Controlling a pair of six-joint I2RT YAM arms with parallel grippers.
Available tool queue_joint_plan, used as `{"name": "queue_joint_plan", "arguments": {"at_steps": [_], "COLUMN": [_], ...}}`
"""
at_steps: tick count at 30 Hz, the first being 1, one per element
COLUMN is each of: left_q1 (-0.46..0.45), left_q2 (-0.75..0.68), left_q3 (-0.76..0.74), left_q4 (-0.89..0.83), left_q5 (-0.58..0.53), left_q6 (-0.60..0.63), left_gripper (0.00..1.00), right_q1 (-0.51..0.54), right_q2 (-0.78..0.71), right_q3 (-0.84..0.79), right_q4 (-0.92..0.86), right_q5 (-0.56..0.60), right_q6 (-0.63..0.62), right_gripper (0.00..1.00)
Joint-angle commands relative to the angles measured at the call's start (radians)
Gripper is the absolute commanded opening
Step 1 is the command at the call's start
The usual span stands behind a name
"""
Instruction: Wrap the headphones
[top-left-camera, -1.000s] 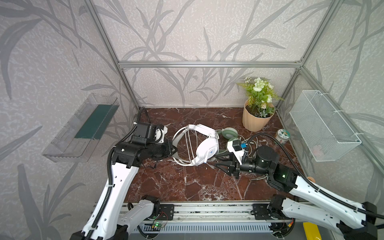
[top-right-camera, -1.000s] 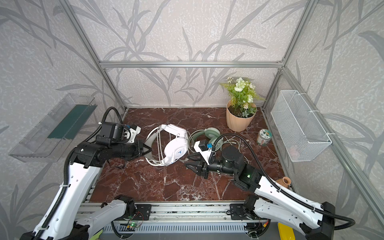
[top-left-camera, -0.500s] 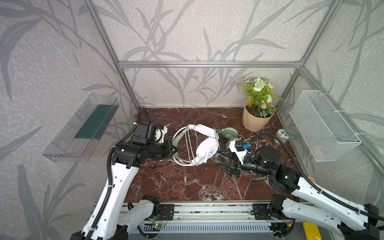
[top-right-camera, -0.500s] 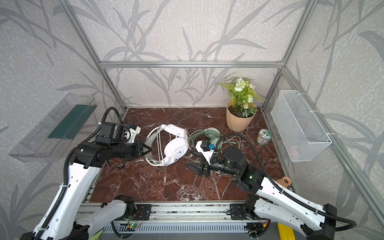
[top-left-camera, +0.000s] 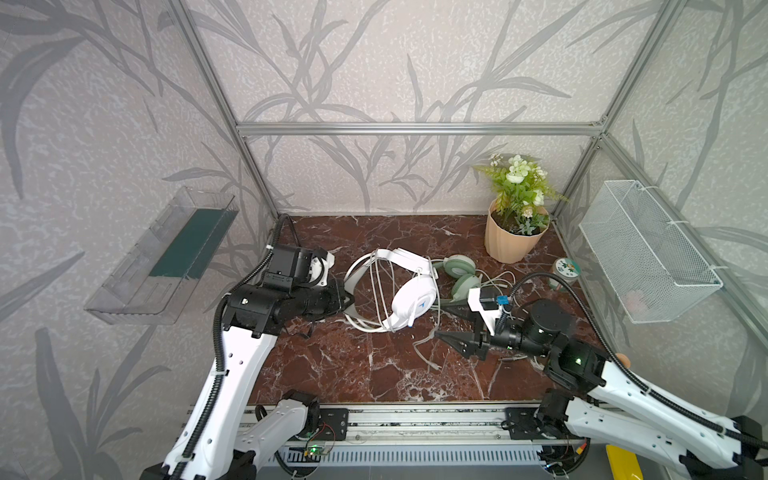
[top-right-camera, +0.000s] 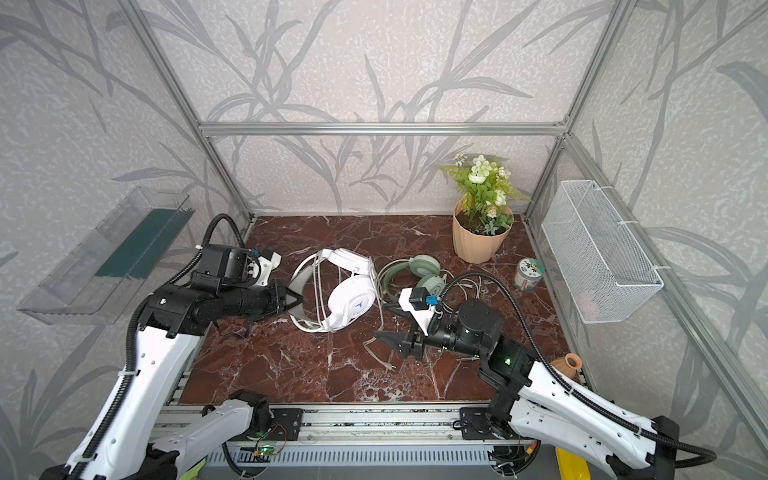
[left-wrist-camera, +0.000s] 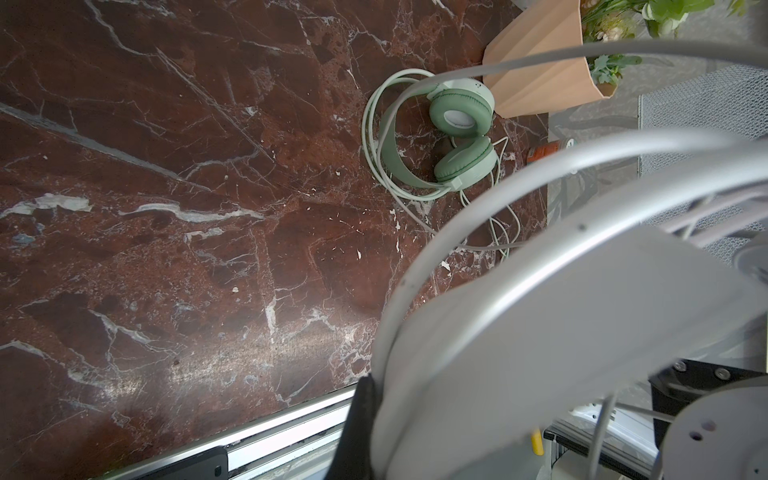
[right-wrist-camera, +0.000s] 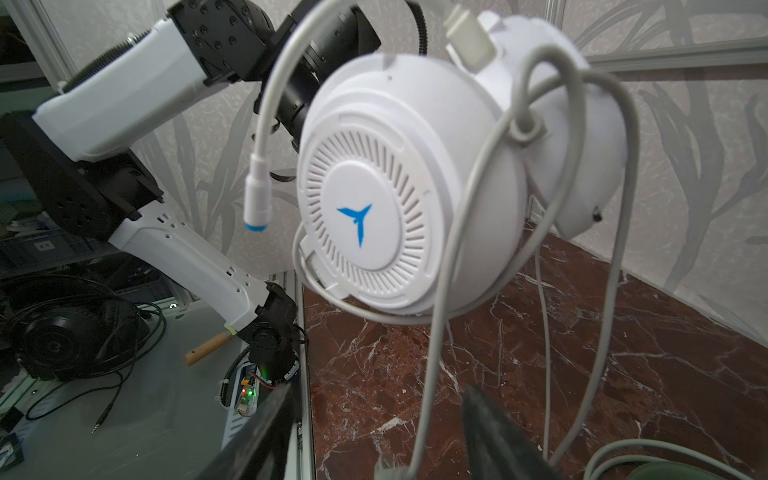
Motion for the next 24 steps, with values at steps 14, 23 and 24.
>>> {"name": "queue_joint_plan", "arguments": {"at_steps": [14,23,24], "left_q1": [0.005,0.005,0.005], "left_q2": [-0.029,-0.032,-0.035], "left_q3": [-0.004,0.005,0.004], "left_q4": [0.029,0.03,0.03], "left_q5": [0.03,0.043,0.046], "left_q6": [0.014,0.012,0.009], "left_gripper": [0.0,0.0,0.0], "right_q1": [0.002,0.001,0.001], "right_q2": [-0.041,-0.034,-0.024], "right_q3": [0.152,0.265,0.272], "right_q4": [-0.087,-0.123,-0.103], "right_q5": [0.076,0.274,0.34], "right_q6": [-0.126,-0.191,-0.193], "right_gripper": [0.04,0.0,0.0]}}
